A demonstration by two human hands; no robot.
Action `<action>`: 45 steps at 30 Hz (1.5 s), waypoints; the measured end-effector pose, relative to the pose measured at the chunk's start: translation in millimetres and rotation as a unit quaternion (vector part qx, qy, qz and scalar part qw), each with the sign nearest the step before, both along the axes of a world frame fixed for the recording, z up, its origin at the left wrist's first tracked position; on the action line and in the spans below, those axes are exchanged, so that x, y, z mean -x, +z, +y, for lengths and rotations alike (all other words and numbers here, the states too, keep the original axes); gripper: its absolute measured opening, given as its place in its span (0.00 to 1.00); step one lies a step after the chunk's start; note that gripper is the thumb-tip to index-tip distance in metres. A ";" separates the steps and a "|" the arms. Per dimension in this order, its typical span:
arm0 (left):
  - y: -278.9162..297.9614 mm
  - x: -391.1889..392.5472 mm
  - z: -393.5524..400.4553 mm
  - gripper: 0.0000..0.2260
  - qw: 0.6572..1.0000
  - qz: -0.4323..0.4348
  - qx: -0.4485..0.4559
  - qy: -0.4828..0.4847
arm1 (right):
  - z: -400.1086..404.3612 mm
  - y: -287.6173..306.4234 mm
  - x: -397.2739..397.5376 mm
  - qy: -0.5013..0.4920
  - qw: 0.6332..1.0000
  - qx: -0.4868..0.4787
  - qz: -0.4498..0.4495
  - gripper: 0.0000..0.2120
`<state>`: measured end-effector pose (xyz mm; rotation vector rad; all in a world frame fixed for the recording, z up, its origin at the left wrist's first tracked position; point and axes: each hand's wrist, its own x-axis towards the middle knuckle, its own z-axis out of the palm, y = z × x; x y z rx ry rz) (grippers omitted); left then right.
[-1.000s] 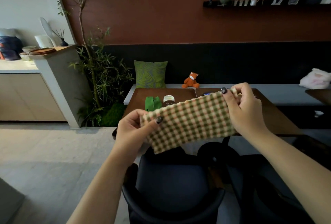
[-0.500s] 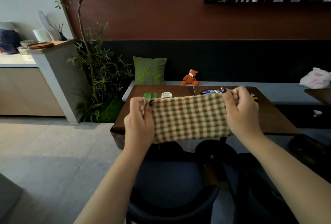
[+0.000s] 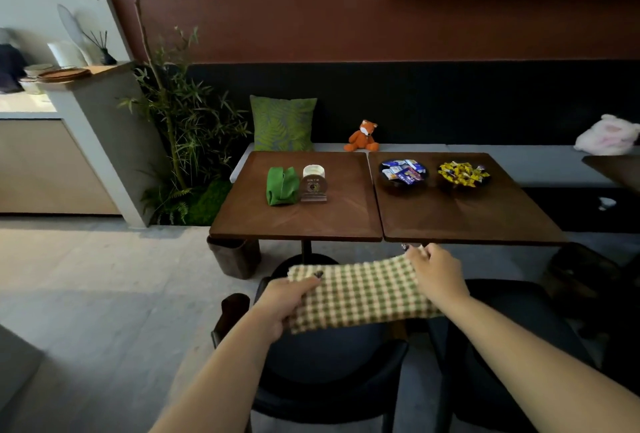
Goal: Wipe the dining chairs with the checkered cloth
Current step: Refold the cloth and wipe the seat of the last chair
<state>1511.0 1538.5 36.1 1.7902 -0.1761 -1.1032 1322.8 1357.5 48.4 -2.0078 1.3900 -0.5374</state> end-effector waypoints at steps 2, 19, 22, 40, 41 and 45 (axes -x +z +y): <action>12.0 6.8 -9.4 0.08 0.997 -0.037 0.071 0.009 | -0.2 11.0 3.7 -0.016 1.000 0.020 -0.003 0.18; -0.2 100.0 -57.2 0.09 0.980 -0.035 0.187 -0.052 | 35.2 -6.6 35.0 0.069 0.986 -0.049 -0.143 0.16; -23.5 111.4 -66.5 0.09 0.982 -0.048 0.174 -0.058 | 16.8 -30.4 51.4 -0.006 0.897 -0.373 -0.235 0.19; -227.1 119.4 -86.6 0.16 0.833 -0.387 -0.218 -0.329 | -103.1 -188.1 49.5 -0.010 0.997 -0.030 -0.072 0.15; -229.3 121.2 -86.5 0.14 0.830 -0.405 -0.214 -0.318 | -107.4 -196.9 38.2 0.011 0.998 -0.019 -0.061 0.15; -232.6 123.9 -86.5 0.12 0.826 -0.427 -0.211 -0.301 | -133.0 -230.5 -9.1 0.086 0.996 -0.014 -0.013 0.16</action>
